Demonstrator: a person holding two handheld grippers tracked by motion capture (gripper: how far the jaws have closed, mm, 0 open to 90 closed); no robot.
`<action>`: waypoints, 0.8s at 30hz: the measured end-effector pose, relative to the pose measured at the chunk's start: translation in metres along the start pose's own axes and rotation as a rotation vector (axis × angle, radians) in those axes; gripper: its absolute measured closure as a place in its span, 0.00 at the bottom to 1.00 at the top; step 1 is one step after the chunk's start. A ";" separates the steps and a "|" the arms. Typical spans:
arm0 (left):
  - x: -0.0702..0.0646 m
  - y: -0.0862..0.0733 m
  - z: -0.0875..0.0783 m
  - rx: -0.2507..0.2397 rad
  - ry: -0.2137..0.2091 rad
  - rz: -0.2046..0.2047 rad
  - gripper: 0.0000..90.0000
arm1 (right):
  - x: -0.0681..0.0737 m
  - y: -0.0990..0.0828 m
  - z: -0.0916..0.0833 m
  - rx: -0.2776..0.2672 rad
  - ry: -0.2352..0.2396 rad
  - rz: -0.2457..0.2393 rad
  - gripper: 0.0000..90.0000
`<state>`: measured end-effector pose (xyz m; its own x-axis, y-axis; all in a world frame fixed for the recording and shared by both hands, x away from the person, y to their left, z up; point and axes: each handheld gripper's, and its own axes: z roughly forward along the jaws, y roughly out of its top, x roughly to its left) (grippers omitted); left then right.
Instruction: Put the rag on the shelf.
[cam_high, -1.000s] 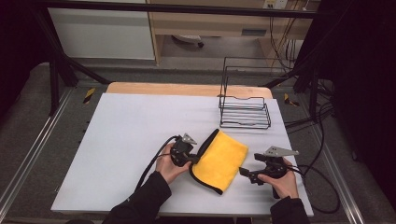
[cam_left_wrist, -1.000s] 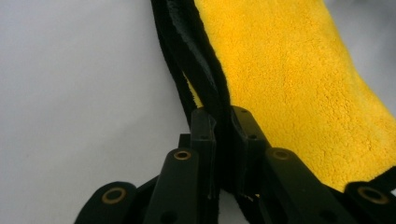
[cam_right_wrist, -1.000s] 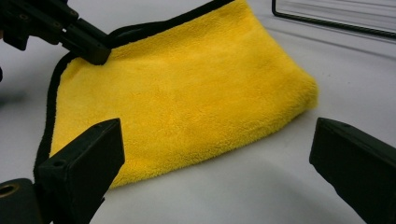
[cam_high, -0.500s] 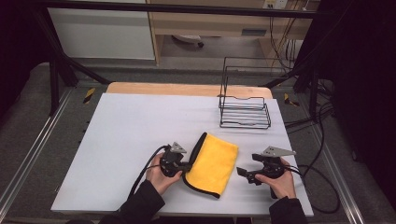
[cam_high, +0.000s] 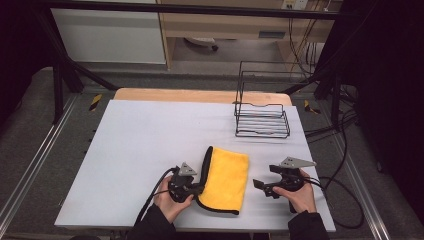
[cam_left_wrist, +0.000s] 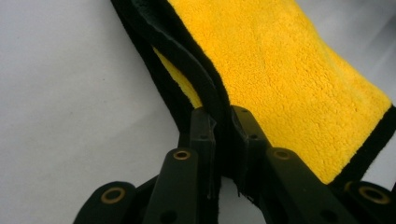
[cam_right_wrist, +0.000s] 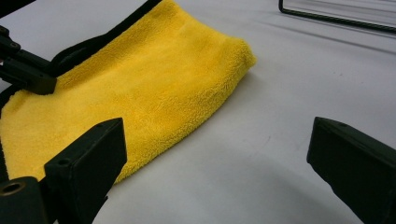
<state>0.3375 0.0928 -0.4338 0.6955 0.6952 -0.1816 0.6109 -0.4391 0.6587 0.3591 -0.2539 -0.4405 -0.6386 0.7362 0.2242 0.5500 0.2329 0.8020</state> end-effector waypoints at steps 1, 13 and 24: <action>-0.001 -0.001 0.000 -0.001 0.002 0.008 0.88 | 0.000 0.000 0.000 0.000 -0.002 -0.001 0.06; 0.027 0.039 -0.011 -0.078 0.035 0.058 0.53 | 0.000 0.000 0.001 -0.002 -0.004 -0.001 0.06; 0.054 0.090 0.030 -0.061 0.070 0.061 0.33 | -0.001 0.001 -0.001 -0.008 -0.001 -0.002 0.06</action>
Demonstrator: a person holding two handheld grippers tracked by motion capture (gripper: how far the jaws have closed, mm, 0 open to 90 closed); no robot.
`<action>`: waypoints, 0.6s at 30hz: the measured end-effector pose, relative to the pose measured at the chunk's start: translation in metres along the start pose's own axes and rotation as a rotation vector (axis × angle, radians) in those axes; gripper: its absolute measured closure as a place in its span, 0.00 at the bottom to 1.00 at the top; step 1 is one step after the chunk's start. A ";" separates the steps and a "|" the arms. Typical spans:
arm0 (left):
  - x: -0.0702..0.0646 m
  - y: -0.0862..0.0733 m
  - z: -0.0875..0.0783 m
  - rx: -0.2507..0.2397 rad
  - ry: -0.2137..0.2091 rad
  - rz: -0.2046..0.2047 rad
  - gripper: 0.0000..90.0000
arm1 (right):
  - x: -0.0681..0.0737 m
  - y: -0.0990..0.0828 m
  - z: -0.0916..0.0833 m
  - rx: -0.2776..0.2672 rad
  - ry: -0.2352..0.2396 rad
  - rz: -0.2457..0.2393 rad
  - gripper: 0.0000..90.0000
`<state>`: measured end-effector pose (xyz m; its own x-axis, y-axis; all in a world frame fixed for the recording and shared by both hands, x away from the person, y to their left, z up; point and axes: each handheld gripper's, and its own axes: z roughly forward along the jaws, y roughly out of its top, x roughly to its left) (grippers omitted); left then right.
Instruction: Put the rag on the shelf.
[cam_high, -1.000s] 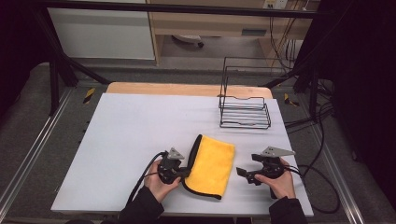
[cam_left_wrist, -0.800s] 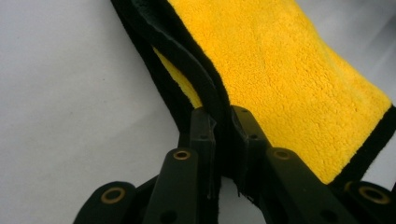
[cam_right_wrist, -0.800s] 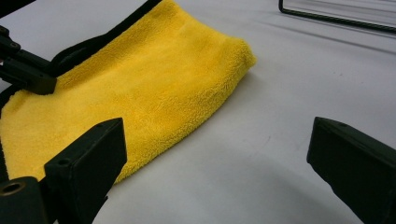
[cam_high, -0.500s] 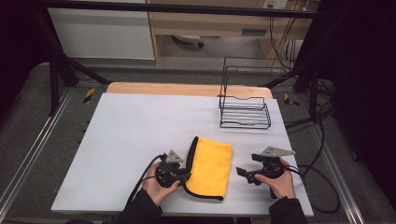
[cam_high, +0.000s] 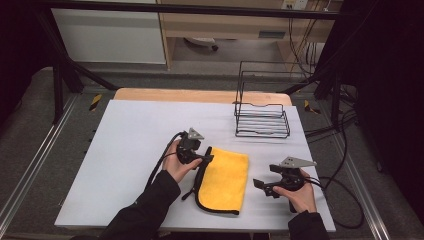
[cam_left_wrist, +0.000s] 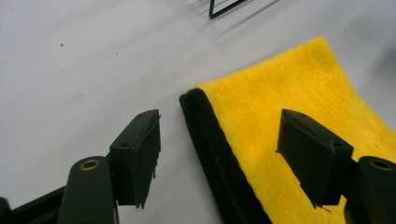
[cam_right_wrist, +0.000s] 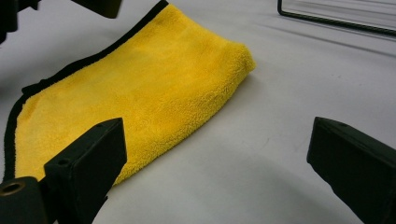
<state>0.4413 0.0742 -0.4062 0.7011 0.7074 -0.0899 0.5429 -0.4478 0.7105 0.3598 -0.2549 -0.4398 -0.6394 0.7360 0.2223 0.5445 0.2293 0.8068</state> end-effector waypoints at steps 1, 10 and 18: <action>0.002 0.002 0.010 0.013 0.000 -0.010 0.34 | 0.000 0.000 0.000 0.000 0.001 0.002 0.06; 0.013 -0.001 0.040 0.032 -0.008 -0.038 0.56 | 0.000 0.000 0.001 -0.002 0.003 -0.001 0.06; 0.016 -0.004 0.050 0.032 -0.055 -0.058 0.67 | 0.000 0.000 0.002 -0.004 0.004 0.008 0.06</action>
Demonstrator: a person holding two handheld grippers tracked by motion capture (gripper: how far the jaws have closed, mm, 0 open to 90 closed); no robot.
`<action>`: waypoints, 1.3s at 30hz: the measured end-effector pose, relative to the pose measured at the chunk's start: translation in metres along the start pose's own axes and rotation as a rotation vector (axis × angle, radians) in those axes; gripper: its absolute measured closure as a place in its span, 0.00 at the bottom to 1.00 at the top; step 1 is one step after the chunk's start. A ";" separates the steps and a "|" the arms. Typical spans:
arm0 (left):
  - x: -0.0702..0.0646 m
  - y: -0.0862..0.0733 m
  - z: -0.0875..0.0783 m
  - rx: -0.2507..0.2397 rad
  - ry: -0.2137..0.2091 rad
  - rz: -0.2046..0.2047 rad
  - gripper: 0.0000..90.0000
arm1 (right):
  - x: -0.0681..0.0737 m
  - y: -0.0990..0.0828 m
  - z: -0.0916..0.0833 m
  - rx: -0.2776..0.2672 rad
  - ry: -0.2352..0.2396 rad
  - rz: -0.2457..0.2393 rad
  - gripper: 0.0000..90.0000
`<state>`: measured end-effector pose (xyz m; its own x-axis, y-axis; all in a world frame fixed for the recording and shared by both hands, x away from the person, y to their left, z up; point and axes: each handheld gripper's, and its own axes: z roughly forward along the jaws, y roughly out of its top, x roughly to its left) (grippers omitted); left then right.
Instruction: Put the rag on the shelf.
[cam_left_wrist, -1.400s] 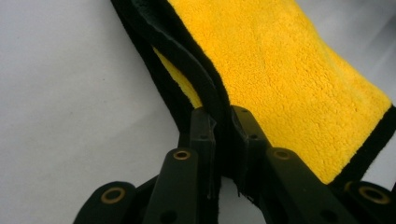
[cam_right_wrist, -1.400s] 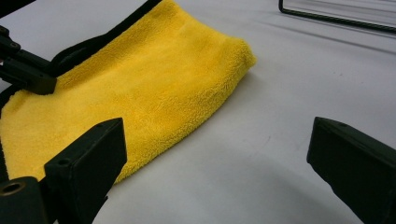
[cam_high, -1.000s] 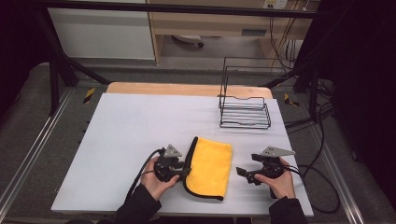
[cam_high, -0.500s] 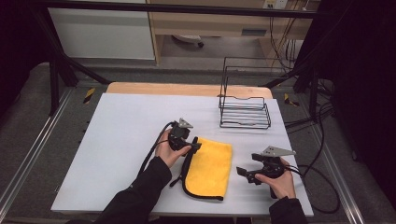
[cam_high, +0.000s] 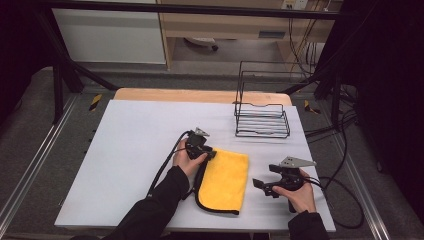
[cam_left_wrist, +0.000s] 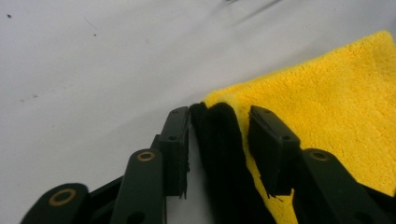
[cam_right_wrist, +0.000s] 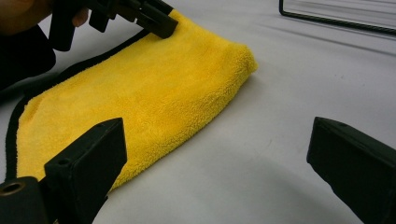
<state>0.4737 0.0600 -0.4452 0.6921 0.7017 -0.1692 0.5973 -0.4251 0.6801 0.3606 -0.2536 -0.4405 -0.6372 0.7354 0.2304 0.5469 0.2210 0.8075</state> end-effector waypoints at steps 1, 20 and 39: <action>0.000 0.000 0.001 0.003 -0.007 -0.008 0.67 | 0.000 0.000 0.000 0.000 0.000 0.002 0.06; -0.003 0.000 -0.005 0.005 -0.017 0.000 0.91 | 0.006 0.006 0.016 -0.001 -0.009 0.014 0.06; 0.003 -0.022 -0.023 -0.053 0.026 -0.031 0.91 | 0.012 0.045 0.066 0.005 -0.083 -0.012 0.17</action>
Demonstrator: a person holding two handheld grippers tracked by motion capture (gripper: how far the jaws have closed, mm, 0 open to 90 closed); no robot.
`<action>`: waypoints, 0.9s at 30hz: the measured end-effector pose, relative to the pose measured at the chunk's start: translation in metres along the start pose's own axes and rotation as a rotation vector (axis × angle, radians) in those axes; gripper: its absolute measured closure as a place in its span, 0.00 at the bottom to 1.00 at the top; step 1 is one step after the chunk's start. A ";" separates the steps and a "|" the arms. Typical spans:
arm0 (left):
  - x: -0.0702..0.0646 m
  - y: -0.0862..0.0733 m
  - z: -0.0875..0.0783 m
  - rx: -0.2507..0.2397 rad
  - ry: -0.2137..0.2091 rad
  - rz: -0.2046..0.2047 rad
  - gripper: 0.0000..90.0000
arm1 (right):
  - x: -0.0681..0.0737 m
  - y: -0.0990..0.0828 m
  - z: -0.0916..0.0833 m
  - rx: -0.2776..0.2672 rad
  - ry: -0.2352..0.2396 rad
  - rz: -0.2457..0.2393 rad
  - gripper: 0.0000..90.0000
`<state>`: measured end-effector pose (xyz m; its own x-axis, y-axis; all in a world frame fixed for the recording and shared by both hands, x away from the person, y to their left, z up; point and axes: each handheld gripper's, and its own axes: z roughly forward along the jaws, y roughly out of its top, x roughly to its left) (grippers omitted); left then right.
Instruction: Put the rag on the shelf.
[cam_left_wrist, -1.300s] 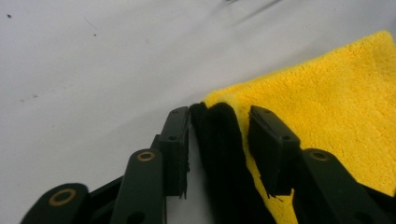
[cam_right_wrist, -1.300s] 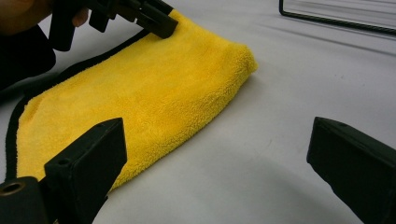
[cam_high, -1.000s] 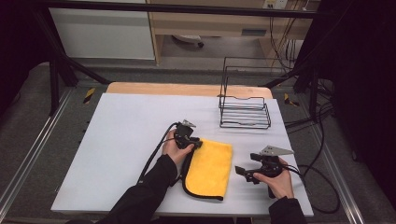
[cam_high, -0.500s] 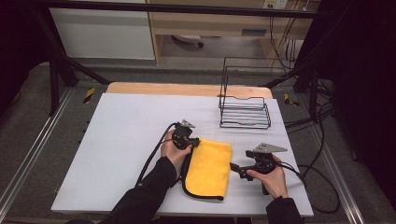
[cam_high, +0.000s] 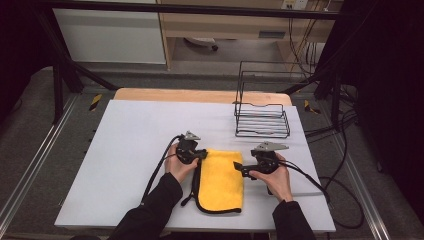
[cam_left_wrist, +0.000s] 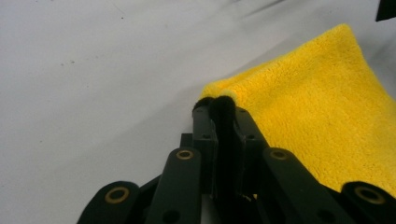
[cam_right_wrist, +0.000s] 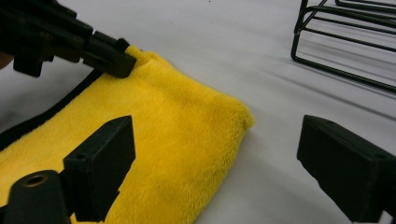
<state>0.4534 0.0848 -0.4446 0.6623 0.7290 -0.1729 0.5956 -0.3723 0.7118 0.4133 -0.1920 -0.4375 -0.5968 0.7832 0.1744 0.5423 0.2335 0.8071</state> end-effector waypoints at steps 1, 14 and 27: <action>0.000 -0.001 0.001 0.000 0.006 0.006 0.90 | -0.002 0.001 0.003 0.002 -0.006 0.013 0.19; 0.001 -0.003 0.005 0.002 0.004 0.034 0.85 | -0.014 0.002 0.026 0.090 -0.023 0.076 0.56; 0.006 -0.002 0.006 0.004 -0.027 0.017 0.84 | -0.007 0.002 0.030 0.121 0.010 0.088 0.85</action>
<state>0.4588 0.0863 -0.4516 0.6844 0.7069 -0.1788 0.5856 -0.3867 0.7124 0.4367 -0.1800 -0.4540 -0.5493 0.7980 0.2481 0.6599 0.2321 0.7146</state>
